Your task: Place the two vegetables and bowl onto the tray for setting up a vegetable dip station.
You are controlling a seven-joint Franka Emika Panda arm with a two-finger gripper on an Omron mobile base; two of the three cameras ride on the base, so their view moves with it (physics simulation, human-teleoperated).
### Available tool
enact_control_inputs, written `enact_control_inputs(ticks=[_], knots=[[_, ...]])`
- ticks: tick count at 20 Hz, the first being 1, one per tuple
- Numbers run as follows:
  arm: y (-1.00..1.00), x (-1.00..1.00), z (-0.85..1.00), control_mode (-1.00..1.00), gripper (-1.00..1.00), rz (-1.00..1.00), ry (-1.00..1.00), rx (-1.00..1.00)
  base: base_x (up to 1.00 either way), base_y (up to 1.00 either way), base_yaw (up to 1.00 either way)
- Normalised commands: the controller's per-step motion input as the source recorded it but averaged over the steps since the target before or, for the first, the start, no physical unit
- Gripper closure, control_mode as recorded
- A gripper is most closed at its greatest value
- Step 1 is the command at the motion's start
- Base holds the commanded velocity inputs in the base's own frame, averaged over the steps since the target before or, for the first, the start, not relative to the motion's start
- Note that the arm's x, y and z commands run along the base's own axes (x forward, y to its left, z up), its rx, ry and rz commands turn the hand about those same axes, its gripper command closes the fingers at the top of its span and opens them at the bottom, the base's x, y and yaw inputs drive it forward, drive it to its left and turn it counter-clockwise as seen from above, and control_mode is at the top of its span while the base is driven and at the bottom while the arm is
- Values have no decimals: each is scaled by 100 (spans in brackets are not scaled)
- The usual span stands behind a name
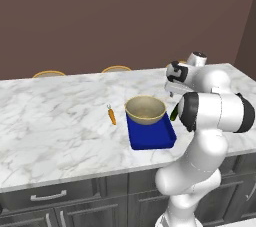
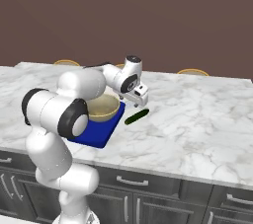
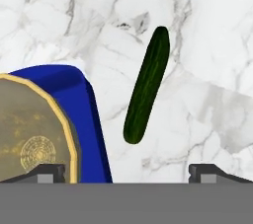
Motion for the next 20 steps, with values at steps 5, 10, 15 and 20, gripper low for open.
enact_control_inputs(ticks=[5, 10, 15, 20], knots=[[-27, 0, 0, -100, -100, 0, -1, -6, 0, 0, 0], [-25, 0, 0, -100, -100, 0, 0, -5, 0, 0, 0], [-3, 0, -4, -100, -100, 0, 0, 0, 0, 0, 0], [0, 3, -19, -100, -100, 0, 0, 0, 0, 0, 0]])
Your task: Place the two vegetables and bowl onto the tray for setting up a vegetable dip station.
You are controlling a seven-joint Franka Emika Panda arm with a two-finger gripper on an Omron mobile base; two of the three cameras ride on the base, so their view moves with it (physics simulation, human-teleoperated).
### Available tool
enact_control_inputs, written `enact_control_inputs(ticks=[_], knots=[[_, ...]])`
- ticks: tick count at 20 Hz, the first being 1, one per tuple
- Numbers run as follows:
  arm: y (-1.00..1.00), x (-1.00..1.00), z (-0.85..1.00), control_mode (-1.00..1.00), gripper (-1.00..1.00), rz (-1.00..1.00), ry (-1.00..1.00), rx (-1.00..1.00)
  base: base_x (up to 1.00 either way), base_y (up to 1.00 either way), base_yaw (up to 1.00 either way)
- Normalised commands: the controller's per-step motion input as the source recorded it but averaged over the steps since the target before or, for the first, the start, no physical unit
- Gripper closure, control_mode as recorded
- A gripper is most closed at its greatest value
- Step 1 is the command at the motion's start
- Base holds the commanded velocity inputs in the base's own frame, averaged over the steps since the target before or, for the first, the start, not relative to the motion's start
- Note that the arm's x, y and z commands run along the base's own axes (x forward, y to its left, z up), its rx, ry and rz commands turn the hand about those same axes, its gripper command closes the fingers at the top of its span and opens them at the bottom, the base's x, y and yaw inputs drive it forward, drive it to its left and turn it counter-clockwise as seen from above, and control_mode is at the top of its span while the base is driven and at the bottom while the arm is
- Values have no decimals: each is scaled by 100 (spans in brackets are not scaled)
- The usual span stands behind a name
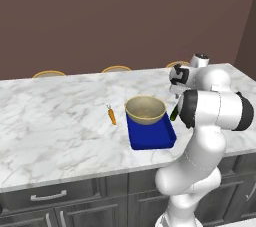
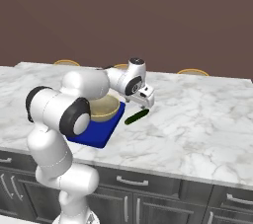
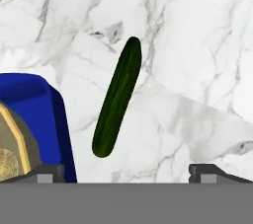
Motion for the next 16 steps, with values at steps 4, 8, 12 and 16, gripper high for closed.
enact_control_inputs(ticks=[4, 8, 12, 16], knots=[[0, 22, -18, -100, -100, 0, 0, 0, 0, 0, 0], [0, 27, -24, -100, -100, 0, 0, 0, 0, 0, 0], [-2, 12, -26, -100, -100, 0, 0, 0, 0, 0, 0], [-1, 9, -27, -100, -100, 0, 0, 0, 0, 0, 0]])
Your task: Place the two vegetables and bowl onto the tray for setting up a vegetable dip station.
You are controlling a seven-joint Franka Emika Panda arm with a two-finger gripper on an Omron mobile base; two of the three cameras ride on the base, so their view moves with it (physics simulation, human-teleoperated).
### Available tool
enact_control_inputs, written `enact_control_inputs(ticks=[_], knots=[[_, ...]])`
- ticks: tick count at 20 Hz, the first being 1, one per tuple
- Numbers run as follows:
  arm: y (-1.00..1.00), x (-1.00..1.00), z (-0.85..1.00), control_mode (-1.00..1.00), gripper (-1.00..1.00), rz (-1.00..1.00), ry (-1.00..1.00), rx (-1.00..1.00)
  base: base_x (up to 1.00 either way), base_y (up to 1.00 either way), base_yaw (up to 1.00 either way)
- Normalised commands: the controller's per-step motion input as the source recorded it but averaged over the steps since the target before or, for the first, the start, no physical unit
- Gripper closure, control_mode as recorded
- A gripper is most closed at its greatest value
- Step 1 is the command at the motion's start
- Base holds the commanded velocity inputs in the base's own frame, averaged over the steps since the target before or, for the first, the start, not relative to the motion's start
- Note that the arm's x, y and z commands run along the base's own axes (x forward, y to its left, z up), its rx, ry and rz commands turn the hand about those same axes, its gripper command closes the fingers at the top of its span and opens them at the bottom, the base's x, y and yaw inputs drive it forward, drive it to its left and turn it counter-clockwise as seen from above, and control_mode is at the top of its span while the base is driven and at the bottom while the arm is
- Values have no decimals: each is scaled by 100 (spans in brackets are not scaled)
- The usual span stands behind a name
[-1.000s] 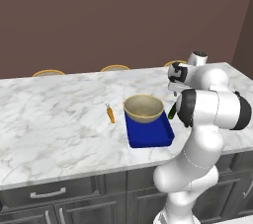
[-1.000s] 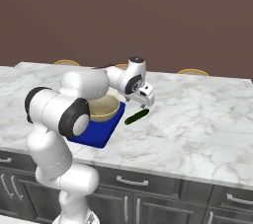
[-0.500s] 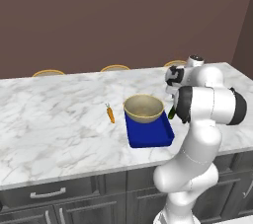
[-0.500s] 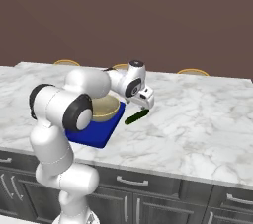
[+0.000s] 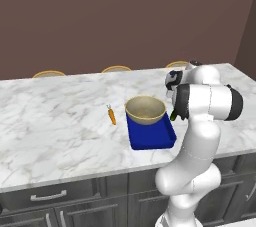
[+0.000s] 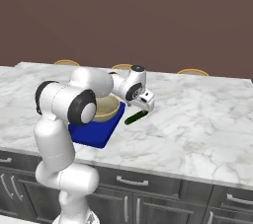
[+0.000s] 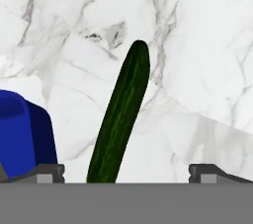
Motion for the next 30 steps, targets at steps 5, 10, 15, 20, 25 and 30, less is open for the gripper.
enact_control_inputs(ticks=[5, 10, 15, 20, 25, 30], knots=[[0, 8, -29, -100, -100, 0, 0, 0, 0, 0, 0], [0, 13, -22, -100, -100, 0, 0, 0, 0, 0, 0], [0, 17, -17, -100, -100, 0, 0, 0, 0, 0, 0], [0, 12, -21, -100, -100, 0, 0, 0, 0, 0, 0], [0, 3, -24, -100, -100, 0, 0, 0, 0, 0, 0], [0, 0, -24, -100, -100, 0, 0, 0, 0, 0, 0]])
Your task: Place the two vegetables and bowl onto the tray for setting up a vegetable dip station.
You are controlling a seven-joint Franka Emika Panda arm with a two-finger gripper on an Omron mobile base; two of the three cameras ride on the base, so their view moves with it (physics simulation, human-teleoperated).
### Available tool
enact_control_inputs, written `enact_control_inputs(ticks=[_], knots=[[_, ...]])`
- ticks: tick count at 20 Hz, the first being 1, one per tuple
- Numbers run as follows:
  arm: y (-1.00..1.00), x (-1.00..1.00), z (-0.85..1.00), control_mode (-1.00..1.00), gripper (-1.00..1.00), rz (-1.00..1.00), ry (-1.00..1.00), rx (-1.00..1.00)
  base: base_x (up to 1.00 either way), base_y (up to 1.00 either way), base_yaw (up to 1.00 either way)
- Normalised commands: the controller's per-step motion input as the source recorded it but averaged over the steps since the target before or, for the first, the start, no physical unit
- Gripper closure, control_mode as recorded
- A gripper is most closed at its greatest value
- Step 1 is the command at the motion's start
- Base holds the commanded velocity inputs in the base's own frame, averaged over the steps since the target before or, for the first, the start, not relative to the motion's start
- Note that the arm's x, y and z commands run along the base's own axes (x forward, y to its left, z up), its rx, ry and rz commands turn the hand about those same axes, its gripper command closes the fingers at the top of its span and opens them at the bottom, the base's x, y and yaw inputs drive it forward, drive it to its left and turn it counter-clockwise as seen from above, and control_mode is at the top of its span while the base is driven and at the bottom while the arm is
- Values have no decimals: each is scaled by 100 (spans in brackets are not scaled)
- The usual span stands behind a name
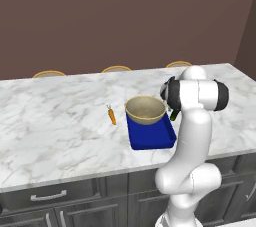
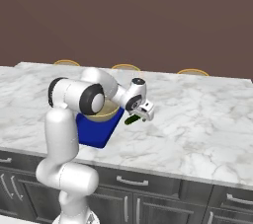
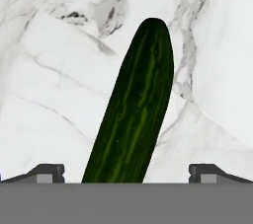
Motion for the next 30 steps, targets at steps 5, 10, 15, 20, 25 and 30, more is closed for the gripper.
enact_control_inputs(ticks=[5, 10, 15, 20, 25, 30], knots=[[0, 2, -16, -100, 100, 0, 0, 0, 0, 0, 0], [0, 6, -2, -100, 100, 0, 0, 0, 0, 0, 0], [0, 0, 0, -100, 100, 0, 0, 0, 0, 0, 0], [0, 0, 0, -100, 100, 0, 0, 0, 0, 0, 0], [0, 0, 0, -100, 100, 0, 0, 0, 0, 0, 0], [-8, 0, 7, -100, 100, 0, -2, 2, 0, 0, 0]])
